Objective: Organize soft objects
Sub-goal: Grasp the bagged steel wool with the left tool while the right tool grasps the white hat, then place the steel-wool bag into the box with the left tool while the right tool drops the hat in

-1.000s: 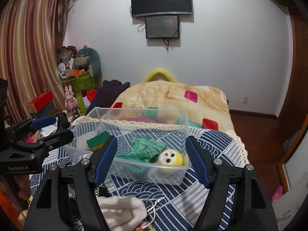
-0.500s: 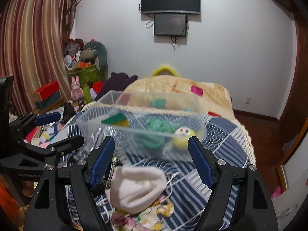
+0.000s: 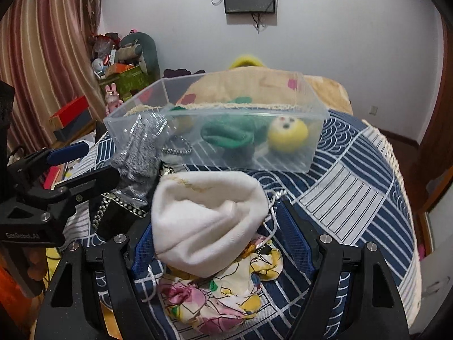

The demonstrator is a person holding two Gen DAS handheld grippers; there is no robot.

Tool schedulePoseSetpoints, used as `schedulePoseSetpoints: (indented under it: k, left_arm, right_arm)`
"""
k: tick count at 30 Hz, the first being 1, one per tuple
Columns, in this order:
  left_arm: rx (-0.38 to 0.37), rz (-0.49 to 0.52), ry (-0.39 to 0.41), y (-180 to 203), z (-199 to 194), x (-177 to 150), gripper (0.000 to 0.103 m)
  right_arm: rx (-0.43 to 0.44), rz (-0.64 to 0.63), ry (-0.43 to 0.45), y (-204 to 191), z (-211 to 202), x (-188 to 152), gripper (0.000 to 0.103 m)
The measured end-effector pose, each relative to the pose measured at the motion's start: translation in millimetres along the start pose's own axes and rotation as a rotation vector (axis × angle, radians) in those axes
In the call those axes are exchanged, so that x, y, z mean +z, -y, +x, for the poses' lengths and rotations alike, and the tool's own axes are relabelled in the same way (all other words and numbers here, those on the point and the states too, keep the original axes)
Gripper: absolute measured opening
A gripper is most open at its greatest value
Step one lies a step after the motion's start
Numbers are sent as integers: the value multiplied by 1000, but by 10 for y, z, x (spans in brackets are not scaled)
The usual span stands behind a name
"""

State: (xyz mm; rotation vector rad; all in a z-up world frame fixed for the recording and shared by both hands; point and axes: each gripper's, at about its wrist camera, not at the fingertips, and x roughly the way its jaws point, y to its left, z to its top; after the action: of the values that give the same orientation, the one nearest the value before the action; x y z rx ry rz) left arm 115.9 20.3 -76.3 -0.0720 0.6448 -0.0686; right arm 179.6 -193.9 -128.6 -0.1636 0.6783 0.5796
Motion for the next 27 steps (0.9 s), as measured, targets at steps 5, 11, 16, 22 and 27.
schedulePoseSetpoints:
  k: [5, 11, 16, 22, 27]
  left_arm:
    - [-26, -5, -3, 81, 112, 66, 98]
    - [-31, -10, -30, 102, 261, 79, 73]
    - [-37, 24, -43, 132, 305, 23, 48]
    - [-65, -13, -40, 46, 236, -1, 34]
    - [-76, -38, -17, -25, 98, 6, 32]
  right_arm:
    - [26, 16, -5, 32, -6, -50, 54]
    - [38, 31, 20, 64, -83, -53, 27]
    - [30, 37, 50, 88, -152, -27, 22]
    - [17, 57, 89, 121, -251, 14, 21]
    - [10, 75, 109, 157, -311, 39, 21]
